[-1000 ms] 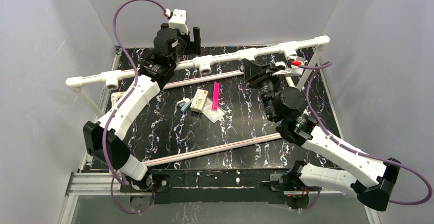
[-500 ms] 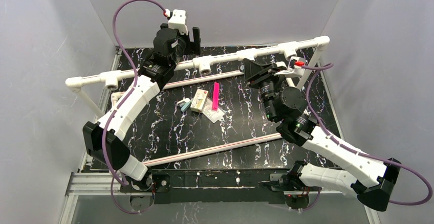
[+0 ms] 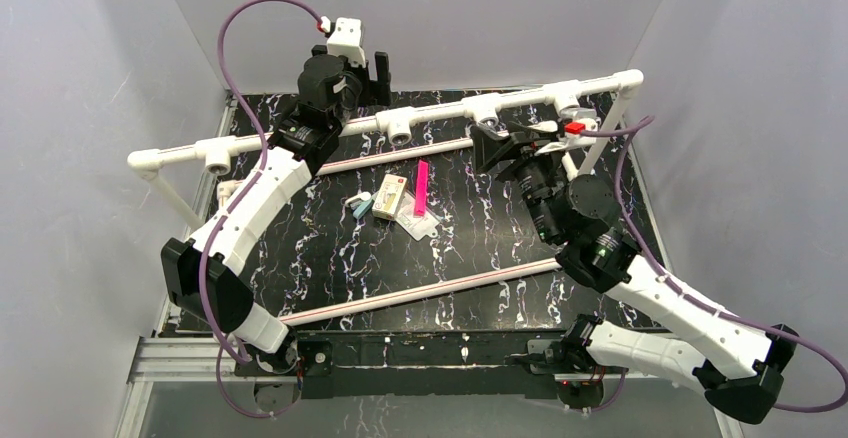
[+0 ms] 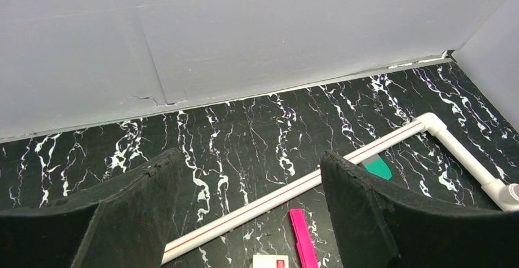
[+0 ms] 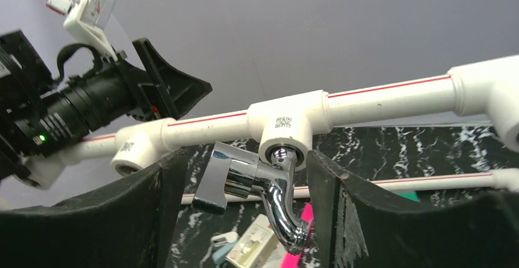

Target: Install the water faucets

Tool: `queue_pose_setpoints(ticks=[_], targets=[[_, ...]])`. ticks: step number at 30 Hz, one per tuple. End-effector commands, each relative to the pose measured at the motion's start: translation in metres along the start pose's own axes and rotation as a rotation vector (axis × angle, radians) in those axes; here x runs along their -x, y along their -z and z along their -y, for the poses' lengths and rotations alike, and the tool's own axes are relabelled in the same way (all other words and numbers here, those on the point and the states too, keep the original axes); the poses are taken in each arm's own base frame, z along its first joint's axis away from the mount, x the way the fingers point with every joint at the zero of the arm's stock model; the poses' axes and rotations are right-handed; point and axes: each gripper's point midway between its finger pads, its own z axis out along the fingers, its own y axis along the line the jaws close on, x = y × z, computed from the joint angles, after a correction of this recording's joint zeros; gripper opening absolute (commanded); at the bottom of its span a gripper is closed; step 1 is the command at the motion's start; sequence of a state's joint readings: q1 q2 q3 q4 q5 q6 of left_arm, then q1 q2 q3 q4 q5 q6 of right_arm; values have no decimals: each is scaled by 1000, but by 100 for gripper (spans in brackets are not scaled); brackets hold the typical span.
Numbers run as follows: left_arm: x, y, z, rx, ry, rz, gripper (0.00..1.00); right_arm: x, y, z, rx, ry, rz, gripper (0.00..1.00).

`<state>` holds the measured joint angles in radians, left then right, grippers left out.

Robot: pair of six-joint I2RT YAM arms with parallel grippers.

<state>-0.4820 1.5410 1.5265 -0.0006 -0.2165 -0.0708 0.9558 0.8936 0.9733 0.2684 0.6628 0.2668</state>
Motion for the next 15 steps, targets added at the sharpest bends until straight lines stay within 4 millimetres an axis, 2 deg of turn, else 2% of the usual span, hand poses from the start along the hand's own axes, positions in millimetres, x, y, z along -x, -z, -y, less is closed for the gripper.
queue_pose_setpoints(ticks=[1,5,9,15], targets=[[-92,0,-3,10,-61,-270,80,19,6,-7,93,249,5,81],[-92,0,-3,10,-62,-270,80,19,8,-7,150,444,6,88],[-92,-1,-3,11,-63,-272,80,17,8,-13,227,625,12,92],[-94,-2,-2,10,-66,-275,80,10,-7,-10,219,874,10,93]])
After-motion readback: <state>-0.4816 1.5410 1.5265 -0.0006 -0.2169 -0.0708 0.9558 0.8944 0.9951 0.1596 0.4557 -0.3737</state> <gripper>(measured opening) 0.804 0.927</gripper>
